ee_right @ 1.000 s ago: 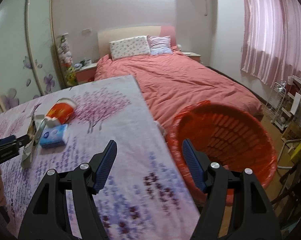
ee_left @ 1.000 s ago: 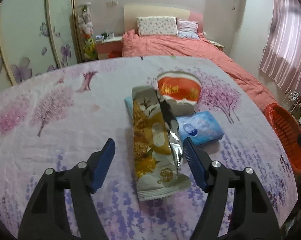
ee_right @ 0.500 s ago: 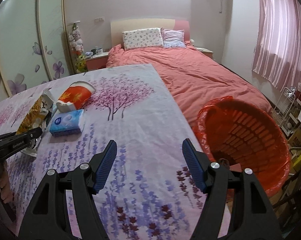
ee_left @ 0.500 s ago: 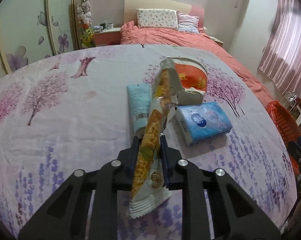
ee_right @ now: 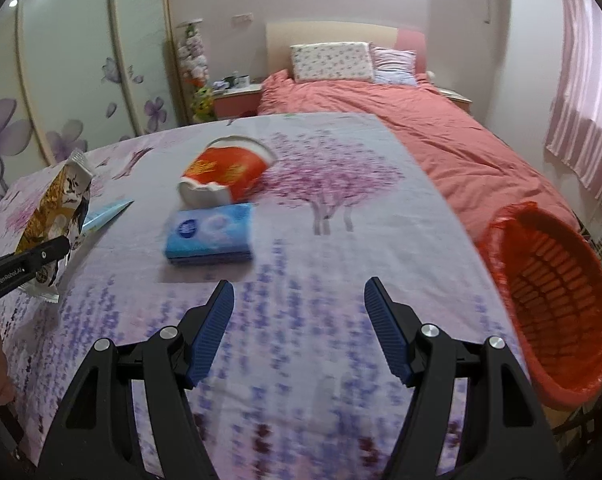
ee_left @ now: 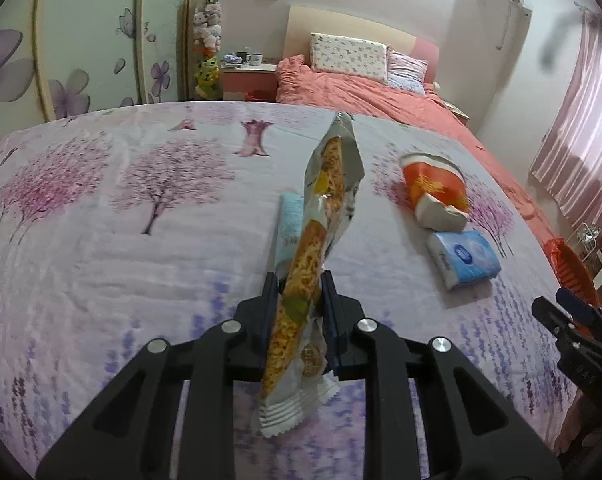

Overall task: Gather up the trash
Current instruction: 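Grasp the yellow snack wrapper with the left gripper while the right gripper grasps the blue tissue pack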

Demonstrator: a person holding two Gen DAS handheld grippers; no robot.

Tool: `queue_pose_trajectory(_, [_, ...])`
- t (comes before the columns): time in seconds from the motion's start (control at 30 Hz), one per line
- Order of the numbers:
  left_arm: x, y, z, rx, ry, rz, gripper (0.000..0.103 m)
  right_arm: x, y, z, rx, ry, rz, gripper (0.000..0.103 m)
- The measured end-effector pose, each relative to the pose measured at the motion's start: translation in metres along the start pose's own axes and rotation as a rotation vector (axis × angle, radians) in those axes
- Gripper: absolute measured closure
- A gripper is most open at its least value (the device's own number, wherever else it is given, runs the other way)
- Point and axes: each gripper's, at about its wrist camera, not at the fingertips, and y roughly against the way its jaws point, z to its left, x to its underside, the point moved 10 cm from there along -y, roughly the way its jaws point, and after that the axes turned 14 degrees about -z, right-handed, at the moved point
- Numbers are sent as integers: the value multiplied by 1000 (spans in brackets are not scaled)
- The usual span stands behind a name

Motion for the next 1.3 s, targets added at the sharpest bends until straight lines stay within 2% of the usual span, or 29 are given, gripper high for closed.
queue_pose_trajectory(0.2, [-4,0,17,-21,27,1,82,0,-12,18,-29,-22,33,35])
queue_pose_trajectory(0.33, [-6,2,29,-34,36,-7,93,-5,-20,27,-45,-43,38,35])
queue_pose_trajectory(0.47, [-8,4,39,-54,27,-14,94,-9,-31,35,-50,-66,39,26])
queue_pose_trajectory(0.53, [-9,5,45,-63,32,-13,95,-12,-40,39,-42,-75,44,16])
queue_pose_trajectory(0.7, [-12,11,57,-85,27,-19,95,-11,-59,47,-8,-61,76,10])
queue_pose_trajectory(0.97, [-14,16,72,-108,38,-15,95,-6,-72,60,6,20,119,11])
queue_pose_trajectory(1.1, [-16,16,67,-105,37,-14,95,-4,-77,54,-3,10,140,29])
queue_pose_trajectory(1.3, [-22,21,53,-89,18,-25,95,0,-61,32,3,-5,125,30])
